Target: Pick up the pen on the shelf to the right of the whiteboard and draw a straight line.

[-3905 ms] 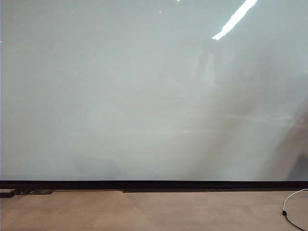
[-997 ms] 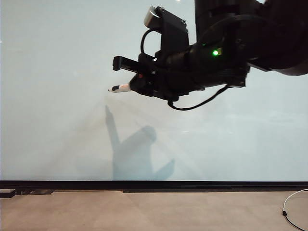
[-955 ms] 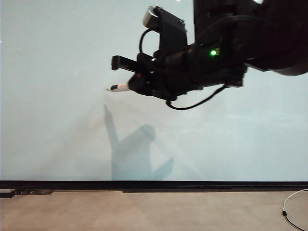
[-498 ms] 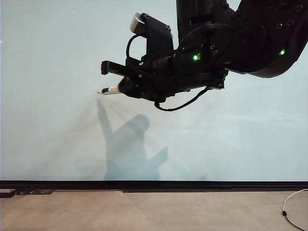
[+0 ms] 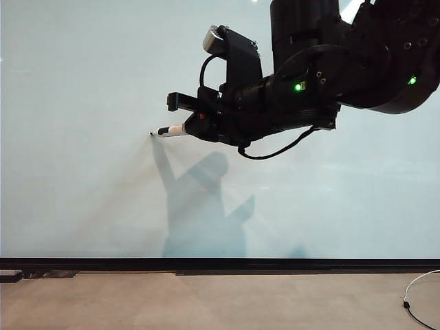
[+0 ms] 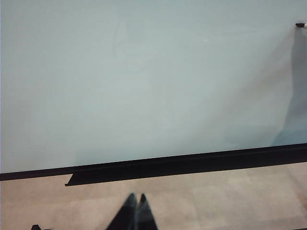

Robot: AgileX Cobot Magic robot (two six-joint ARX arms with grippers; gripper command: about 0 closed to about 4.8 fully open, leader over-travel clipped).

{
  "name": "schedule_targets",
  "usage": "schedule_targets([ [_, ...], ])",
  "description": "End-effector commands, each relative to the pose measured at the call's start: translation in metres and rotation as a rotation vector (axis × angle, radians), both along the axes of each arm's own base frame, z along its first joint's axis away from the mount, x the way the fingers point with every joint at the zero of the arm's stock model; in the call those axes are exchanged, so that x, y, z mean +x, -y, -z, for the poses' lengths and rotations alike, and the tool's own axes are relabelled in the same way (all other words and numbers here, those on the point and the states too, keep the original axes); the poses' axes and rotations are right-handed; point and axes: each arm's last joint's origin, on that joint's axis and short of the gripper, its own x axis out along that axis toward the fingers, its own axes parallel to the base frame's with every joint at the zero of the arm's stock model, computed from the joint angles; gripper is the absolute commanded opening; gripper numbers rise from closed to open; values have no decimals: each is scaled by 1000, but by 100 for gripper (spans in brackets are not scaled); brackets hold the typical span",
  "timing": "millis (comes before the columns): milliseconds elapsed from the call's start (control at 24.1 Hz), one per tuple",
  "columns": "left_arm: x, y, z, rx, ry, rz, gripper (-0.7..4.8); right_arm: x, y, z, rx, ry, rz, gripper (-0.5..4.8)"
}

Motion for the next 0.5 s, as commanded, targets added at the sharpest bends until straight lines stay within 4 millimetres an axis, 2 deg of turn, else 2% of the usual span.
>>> schedule_targets([
  [42, 0, 0, -2, 1, 16, 3, -5, 5, 5, -5, 0, 36, 77, -7],
  [249, 0, 0, -2, 1, 16, 3, -5, 4, 10, -1, -4, 35, 94, -7],
  [498, 0, 0, -2, 1, 16, 3, -5, -2, 28, 2, 4, 51, 149, -7],
])
